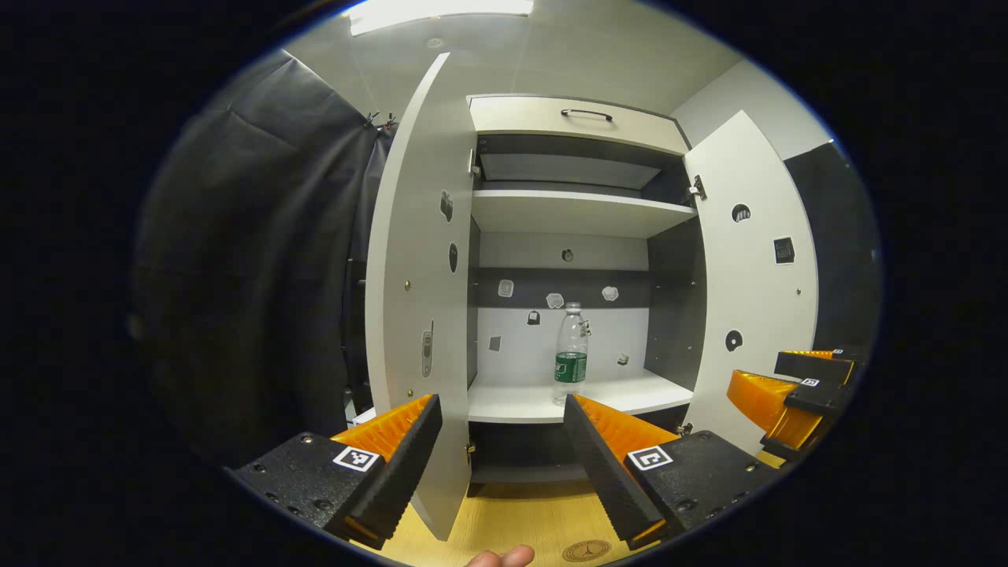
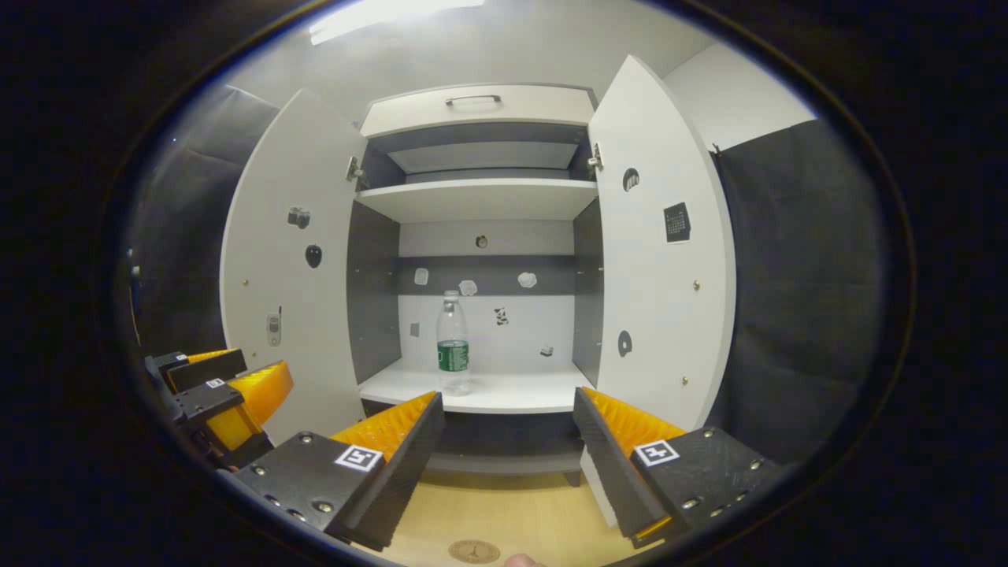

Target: Grasp the bottle in the cabinet with the left hand and place it on the coaster, then close the right door with the right hand and the left door with the left hand.

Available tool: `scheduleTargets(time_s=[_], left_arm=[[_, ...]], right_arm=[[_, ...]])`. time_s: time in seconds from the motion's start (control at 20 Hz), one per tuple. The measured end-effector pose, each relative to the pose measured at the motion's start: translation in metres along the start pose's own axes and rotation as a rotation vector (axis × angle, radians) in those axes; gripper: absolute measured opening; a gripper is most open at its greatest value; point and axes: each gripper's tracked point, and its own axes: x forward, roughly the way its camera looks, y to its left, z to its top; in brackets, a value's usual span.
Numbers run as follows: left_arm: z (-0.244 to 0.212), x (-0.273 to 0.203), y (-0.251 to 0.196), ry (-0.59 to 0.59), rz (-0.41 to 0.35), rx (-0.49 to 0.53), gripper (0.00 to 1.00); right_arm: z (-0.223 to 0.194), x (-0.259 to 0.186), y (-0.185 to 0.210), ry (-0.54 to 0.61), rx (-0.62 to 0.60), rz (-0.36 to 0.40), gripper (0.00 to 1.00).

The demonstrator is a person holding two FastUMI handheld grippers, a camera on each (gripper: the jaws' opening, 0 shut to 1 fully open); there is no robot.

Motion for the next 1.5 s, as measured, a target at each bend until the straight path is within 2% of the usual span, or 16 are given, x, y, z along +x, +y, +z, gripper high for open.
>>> scheduleTargets(time_s=[0.55, 1.15, 1.5], left_arm=[[-0.006, 0.066, -0.039, -0.002, -0.055, 0.004, 0.99], [-0.033, 0.188, -0.089, 0.063, -0.116, -0.009, 0.99], [-0.033, 0.259, -0.118, 0.071, -0.139, -0.012, 0.99]], right_arm=[[-0.018, 0.006, -0.017, 0.057, -0.010, -0.012, 1.00], [-0.032, 0.017, -0.045, 0.112, -0.012, -0.057, 1.00], [-0.043, 0.017, -0.061, 0.159, 0.014, -0.093, 1.00]])
